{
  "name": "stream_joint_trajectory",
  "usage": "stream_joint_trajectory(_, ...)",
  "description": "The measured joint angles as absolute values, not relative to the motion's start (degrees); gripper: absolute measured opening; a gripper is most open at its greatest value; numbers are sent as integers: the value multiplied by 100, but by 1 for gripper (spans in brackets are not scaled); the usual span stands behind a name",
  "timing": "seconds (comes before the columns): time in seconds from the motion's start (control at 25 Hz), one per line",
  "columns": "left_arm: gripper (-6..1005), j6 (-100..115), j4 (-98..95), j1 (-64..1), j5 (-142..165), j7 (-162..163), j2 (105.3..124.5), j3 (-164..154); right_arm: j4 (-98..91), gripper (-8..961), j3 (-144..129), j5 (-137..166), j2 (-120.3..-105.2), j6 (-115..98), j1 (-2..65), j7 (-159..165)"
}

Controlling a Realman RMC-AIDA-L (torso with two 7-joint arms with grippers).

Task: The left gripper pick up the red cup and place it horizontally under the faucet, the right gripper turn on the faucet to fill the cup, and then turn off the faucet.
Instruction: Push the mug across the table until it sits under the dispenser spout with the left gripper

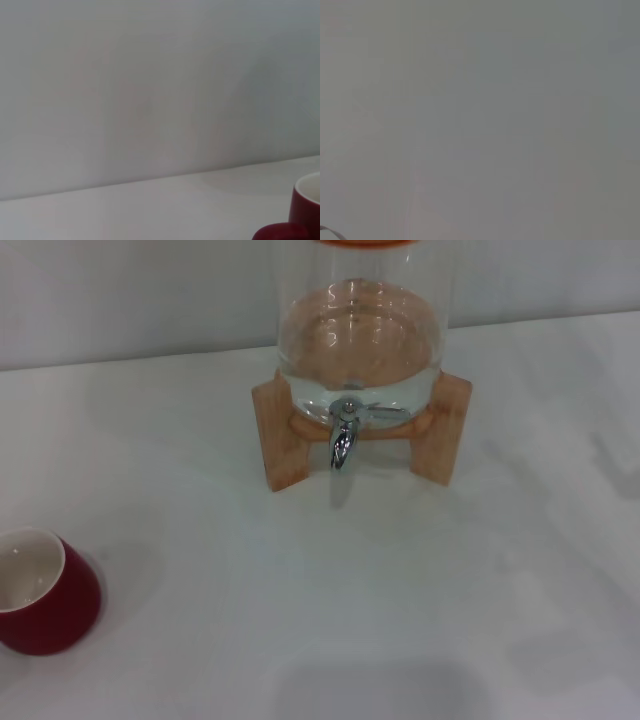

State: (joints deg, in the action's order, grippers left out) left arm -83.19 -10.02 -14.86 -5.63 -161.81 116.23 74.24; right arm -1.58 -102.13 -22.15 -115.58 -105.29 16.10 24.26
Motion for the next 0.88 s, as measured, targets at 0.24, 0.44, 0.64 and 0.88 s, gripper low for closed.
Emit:
stream_joint_trajectory(0.24,579,-8236,-1002,-1500,-563,-16181,11604,7427,-158,856,-10220,-2215,-11558,-10529,1609,2426)
stream_joint_trajectory(0.44,578,-8194,-988,-1509,-563,-16181,11602,7427,-158,855,-10271,-2215,-11558,-10529,1610,2426)
stream_joint_trajectory(0.64,578,-8189,-963,-1515,-563,-16181,11601,7427,-158,855,-10294,-2215,-11558,-10528,1605,2426)
stream_joint_trajectory(0.88,579,-8204,-958,-1547,-543,-16186,11624,7427,-158,855,-10292,-2215,-11558,-10511,1614,2426)
